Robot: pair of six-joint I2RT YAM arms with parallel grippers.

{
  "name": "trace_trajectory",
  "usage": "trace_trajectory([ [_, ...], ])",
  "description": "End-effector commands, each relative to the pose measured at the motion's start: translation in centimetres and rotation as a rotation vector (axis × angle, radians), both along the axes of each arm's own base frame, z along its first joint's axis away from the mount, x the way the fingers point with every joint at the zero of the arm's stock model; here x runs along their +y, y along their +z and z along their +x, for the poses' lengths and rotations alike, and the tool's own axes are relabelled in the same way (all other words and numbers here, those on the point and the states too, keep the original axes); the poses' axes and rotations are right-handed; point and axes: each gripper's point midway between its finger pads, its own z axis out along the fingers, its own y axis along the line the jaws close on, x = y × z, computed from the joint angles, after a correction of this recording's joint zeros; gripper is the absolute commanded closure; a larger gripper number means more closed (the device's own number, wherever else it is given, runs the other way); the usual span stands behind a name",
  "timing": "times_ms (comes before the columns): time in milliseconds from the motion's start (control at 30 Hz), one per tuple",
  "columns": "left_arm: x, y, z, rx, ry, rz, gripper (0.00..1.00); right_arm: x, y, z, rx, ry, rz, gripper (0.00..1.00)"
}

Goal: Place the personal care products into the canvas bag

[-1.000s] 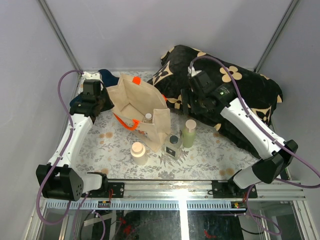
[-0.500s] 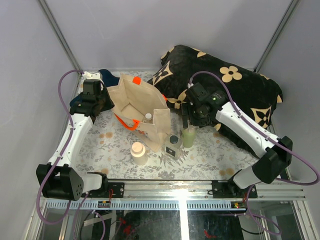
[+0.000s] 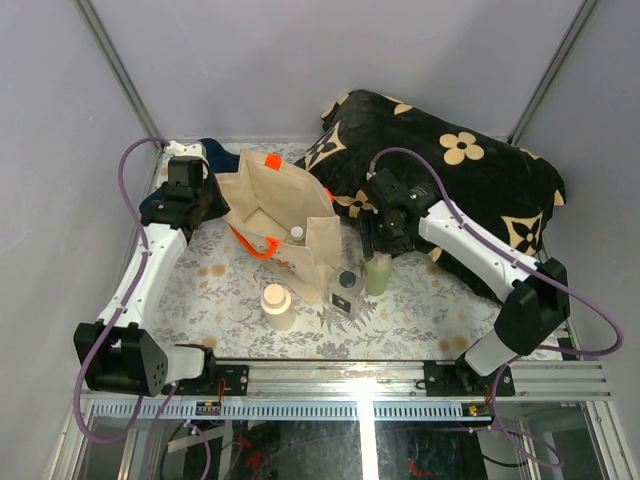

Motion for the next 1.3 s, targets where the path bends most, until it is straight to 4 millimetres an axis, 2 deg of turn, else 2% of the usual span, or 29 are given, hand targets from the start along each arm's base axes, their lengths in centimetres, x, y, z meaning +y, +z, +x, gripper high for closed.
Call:
trace_trajectory([
  [0,-0.2,1.0,1.2,-0.042,-0.023,0.012,0.86,0.0,0.9,1.1,-0.038,0.026,-0.016,0.33],
  [100,-0.2,1.0,1.3,-0.044,-0.025,0.011,0.86,0.0,1.1,1.2,-0.039,0.035,-0.022,0.47],
  [200,-0.2,0.9,1.4,-0.041,-0.026,0.012,0.86,-0.2,1.5,1.3,-0.042,0.037,-0.033,0.77],
  [233,-0.2,0.9,1.5,-0.041,-0.026,0.013,0.86,-0.3,1.7,1.3,-0.045,0.037,-0.038,0.84],
  [367,-0.3,0.9,1.5,-0.039,-0.031,0.013,0.86,-1.0,3.5,2.0,-0.092,0.051,-0.076,0.98],
  [467,-0.3,0.8,1.7,-0.034,-0.035,0.011,0.86,-1.2,6.1,3.6,-0.192,0.084,-0.094,1.0],
  [700,-0.6,0.7,1.8,-0.03,-0.044,0.006,0.87,-2.0,16.3,9.2,-0.559,0.114,-0.156,1.0],
  [833,-0.5,0.7,1.8,-0.032,-0.043,0.009,0.87,-1.1,22.1,11.4,-0.749,0.13,-0.113,1.0],
  [1000,-0.5,0.5,1.8,-0.027,-0.042,0.006,0.87,2.5,28.9,12.7,-0.954,0.224,0.062,1.0],
  [1067,-0.6,0.4,1.7,-0.027,-0.042,0.003,0.87,4.5,30.0,13.4,-0.999,0.282,0.121,1.0],
  [1167,-0.5,0.5,1.7,-0.03,-0.037,0.002,0.87,6.9,32.6,13.2,-1.082,0.357,0.239,1.0],
  [1267,-0.4,0.6,1.6,-0.033,-0.032,0.004,0.87,9.6,34.8,11.5,-1.136,0.471,0.367,1.0],
])
